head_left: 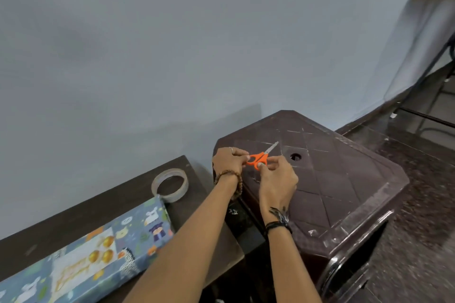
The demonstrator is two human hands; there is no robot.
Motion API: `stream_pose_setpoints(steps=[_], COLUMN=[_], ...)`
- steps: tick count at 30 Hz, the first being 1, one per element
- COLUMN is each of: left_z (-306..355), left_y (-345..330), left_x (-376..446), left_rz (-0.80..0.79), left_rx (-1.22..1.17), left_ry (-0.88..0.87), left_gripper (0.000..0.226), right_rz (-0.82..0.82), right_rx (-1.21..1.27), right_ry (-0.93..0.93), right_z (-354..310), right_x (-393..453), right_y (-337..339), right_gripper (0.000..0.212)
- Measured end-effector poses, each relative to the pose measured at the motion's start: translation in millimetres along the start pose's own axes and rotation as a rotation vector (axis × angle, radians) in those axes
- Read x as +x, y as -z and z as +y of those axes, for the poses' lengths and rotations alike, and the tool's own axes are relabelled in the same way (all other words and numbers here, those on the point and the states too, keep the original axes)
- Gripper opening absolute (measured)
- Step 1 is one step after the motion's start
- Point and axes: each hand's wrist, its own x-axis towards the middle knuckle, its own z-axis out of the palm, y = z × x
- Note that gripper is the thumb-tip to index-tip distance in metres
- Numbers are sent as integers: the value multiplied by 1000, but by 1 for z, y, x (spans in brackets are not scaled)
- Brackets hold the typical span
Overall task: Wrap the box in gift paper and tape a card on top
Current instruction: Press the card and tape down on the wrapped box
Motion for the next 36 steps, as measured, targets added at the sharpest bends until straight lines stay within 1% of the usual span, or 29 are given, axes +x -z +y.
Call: stream_pose_setpoints(steps=[3, 4, 7, 9, 11, 12, 14, 17, 19, 20, 23, 25, 27, 29, 31, 33, 36], left_z=[-7, -9, -14, -14, -17, -19, -26, -44, -55, -61, -76, -82, -82, -74, -59, -40, -15], left_y=[-14, -17, -12, 3, 29, 46, 85, 140, 167, 175, 182, 180, 176, 171, 165, 155, 130], left_x=[10, 10, 10, 9, 12, 15, 19, 27, 31, 33, 39, 38, 36, 32, 25, 16, 0], left_rz=[-49, -50, -47, -38, 3, 41, 138, 319, 385, 359, 146, 76, 121, 183, 188, 149, 5], left_rx=[211, 249, 215, 199, 221, 265, 400, 594, 634, 655, 697, 680, 645, 589, 444, 294, 275], left_ry=[-87, -115, -147, -169, -194, -205, -212, -133, -54, -9, 140, 162, 102, -1, -100, -166, -250], left_gripper=[9, 9, 7, 6, 6, 6, 8, 10, 20, 25, 31, 28, 21, 15, 13, 16, 31], right_rz=[19, 25, 45, 50, 18, -28, -185, -438, -519, -531, -511, -485, -470, -424, -346, -285, -206], right_rx=[-58, -62, -100, -144, -121, -101, -79, -107, -143, -154, -194, -182, -114, -17, 78, 135, 181], right_ry=[13, 23, 74, 152, 253, 292, 311, 206, 146, 124, 86, 76, 54, 37, 76, 112, 137], right_z=[18, 21, 22, 16, 4, -1, -9, -11, -10, -9, -4, -2, -3, -6, -10, -18, -18], right_x=[5, 6, 6, -2, -15, -23, -38, -55, -65, -69, -77, -81, -83, -82, -76, -72, -62], right_y=[-5, -6, -4, -4, -11, -18, -40, -79, -101, -110, -129, -137, -140, -132, -117, -94, -58], right_gripper=[8, 7, 7, 9, 8, 7, 9, 14, 17, 19, 24, 20, 16, 14, 17, 20, 24])
